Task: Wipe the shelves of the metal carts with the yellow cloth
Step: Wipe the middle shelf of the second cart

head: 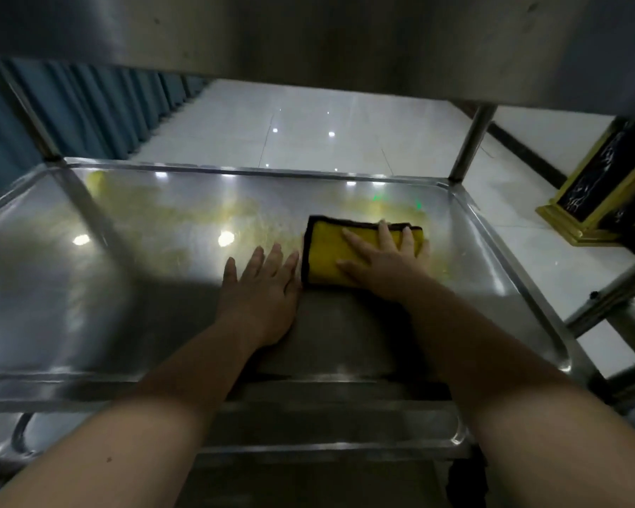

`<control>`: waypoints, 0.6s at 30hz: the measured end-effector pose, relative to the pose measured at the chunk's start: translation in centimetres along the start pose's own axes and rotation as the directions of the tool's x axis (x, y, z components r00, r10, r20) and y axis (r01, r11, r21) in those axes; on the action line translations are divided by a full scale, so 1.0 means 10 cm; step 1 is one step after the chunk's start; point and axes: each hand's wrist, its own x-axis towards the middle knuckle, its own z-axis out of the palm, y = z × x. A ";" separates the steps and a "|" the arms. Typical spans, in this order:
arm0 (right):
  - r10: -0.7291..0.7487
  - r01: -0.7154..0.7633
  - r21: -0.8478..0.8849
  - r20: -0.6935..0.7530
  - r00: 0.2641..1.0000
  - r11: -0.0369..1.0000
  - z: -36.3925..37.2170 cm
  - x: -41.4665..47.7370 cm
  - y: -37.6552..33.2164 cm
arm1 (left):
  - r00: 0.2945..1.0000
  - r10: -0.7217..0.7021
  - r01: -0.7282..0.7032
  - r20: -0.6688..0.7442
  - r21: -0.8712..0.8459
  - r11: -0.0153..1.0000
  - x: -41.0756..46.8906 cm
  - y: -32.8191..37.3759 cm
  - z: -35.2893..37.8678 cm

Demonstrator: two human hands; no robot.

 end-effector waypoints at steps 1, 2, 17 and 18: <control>0.044 -0.044 0.029 0.024 0.999 0.999 -0.07 0.26 -0.02 | 1.000 0.005 -0.005 -0.003 0.007 1.000 0.02 0.01 0.00; 0.077 -0.079 0.056 0.039 0.996 0.995 -0.12 0.46 -0.04 | 1.000 0.013 -0.013 -0.004 0.013 1.000 0.04 0.01 0.00; -0.076 0.077 -0.014 0.022 0.997 0.997 0.18 -0.83 0.33 | 0.999 -0.023 0.023 0.022 -0.025 0.999 -0.08 0.10 0.01; -0.041 0.041 0.006 0.025 0.999 0.999 0.12 -0.59 0.31 | 1.000 -0.024 0.024 0.019 -0.025 0.999 -0.10 0.11 0.01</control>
